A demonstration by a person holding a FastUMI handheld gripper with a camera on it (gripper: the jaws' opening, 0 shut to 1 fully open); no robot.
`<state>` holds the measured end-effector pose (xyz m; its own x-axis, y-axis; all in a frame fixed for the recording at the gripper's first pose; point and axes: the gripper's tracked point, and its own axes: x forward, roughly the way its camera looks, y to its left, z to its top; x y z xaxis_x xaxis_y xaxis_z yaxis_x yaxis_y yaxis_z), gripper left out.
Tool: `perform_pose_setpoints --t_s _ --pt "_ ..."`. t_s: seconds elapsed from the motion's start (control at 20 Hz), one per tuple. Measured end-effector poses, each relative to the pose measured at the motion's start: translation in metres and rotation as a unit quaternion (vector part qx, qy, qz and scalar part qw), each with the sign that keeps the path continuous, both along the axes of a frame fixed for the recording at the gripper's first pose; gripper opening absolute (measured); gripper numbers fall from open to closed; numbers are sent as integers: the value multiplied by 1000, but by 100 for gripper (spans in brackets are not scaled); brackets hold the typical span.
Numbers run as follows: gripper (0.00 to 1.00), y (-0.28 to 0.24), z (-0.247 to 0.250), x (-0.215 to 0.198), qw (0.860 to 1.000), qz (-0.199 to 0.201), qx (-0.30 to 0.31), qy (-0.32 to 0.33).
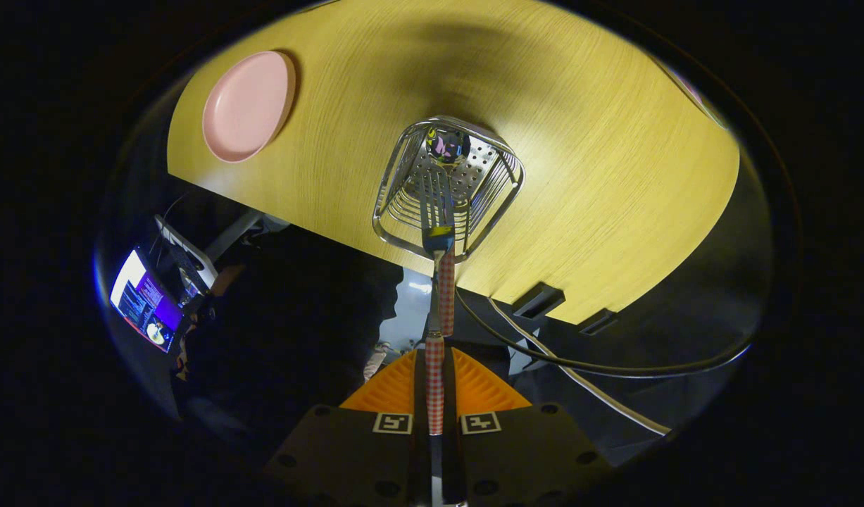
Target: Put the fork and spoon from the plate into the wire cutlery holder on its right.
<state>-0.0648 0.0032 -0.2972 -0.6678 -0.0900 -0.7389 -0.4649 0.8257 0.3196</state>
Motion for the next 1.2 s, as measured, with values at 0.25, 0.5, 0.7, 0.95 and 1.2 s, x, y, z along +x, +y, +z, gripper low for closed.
perform_pose_setpoints --t_s 0.25,0.5,0.7,0.95,1.2 --pt "10 13 -14 12 999 11 -32 21" --pt "11 24 -28 24 999 10 -38 26" --pt "18 30 -31 31 999 3 -35 21" --pt "53 31 -35 35 1000 -20 -6 -9" --pt "95 38 -18 42 990 -72 72 -94"
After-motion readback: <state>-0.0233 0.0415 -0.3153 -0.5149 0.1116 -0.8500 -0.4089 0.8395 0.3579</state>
